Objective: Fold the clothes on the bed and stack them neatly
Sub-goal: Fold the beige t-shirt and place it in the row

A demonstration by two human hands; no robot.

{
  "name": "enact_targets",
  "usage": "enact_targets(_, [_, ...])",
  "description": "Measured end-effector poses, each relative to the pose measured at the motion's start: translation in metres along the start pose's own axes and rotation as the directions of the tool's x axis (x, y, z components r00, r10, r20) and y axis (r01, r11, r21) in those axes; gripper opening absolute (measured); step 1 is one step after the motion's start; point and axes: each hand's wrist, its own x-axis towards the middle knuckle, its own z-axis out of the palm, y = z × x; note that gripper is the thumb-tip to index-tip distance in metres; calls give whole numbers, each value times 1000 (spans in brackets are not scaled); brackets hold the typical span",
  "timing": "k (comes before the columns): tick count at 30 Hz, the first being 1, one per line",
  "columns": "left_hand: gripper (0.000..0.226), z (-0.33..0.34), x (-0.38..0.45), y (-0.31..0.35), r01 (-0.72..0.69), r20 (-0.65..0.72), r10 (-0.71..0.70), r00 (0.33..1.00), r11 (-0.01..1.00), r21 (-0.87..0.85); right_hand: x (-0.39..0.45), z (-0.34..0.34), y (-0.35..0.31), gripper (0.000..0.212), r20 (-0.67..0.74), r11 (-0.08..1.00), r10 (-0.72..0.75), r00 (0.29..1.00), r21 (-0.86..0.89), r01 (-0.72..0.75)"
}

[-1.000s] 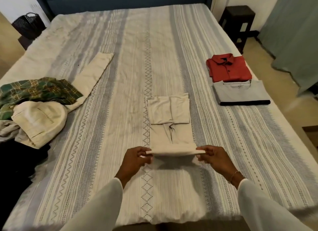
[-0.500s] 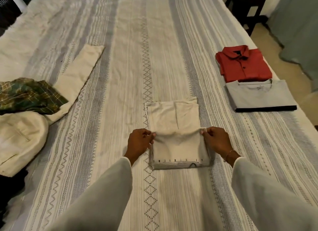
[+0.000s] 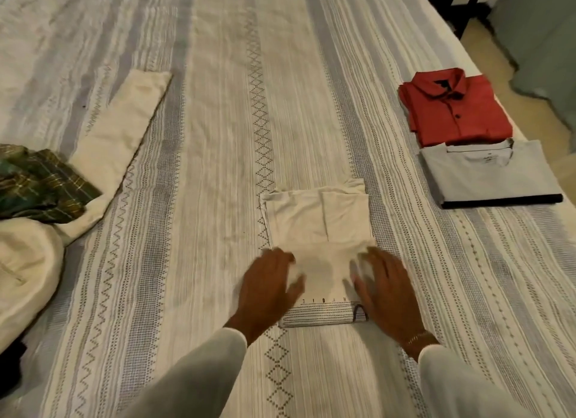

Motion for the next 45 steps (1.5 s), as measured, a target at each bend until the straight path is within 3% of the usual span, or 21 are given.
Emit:
enact_targets(2, [46,7,-20,-2,-270,168,260,951,962,34,-26,0,1,48,94,994,-85,992,76,79])
enact_targets(4, [52,14,-38,-13,-377,322,331,887,921,94,-52,2,8,51,153,990,-73,986,129,54])
enact_targets(6, [51,20,-52,-19,-377,373,304,877,915,141,-73,5,18,52,183,995,-40,982,94,23])
enact_targets(10, [39,25,-61,-14,-350,322,269,908,908,229,-80,6,28,46,136,997,72,988,-2,-73])
enact_targets(13, [33,23,-66,-6,-353,305,260,916,885,305,-76,7,25,41,131,997,25,991,-75,-16])
enact_targets(18, [61,20,-84,4,-292,314,163,935,857,424,-78,-5,30,55,165,991,-21,986,-127,42])
enact_targets(23, [67,4,-104,18,-241,336,96,937,872,425,-84,-40,20,36,74,985,-117,990,-123,125])
enact_targets(28, [35,-26,-143,49,-179,311,88,946,944,278,-123,-70,19,26,219,997,-80,972,31,75])
enact_targets(30, [21,-39,-158,59,-30,252,-8,968,989,146,-145,-83,19,22,247,992,-81,966,111,55])
enact_targets(32, [31,-49,-166,66,143,201,-134,970,989,-34,-155,-92,18,20,234,979,-92,968,200,45])
enact_targets(34, [35,-56,-161,68,255,161,-226,961,948,-191,-148,-104,13,20,210,954,-37,977,299,-28])
enact_targets(38, [6,-54,-123,67,431,97,-426,900,830,-355,-101,-107,2,10,104,875,150,983,450,-181])
enact_targets(42, [23,-44,-68,61,493,28,-559,829,706,-509,-43,-90,-11,12,47,808,307,950,515,-287])
enact_targets(45, [33,-21,-27,44,548,25,-619,785,675,-493,1,-58,-12,18,8,792,398,917,501,-349])
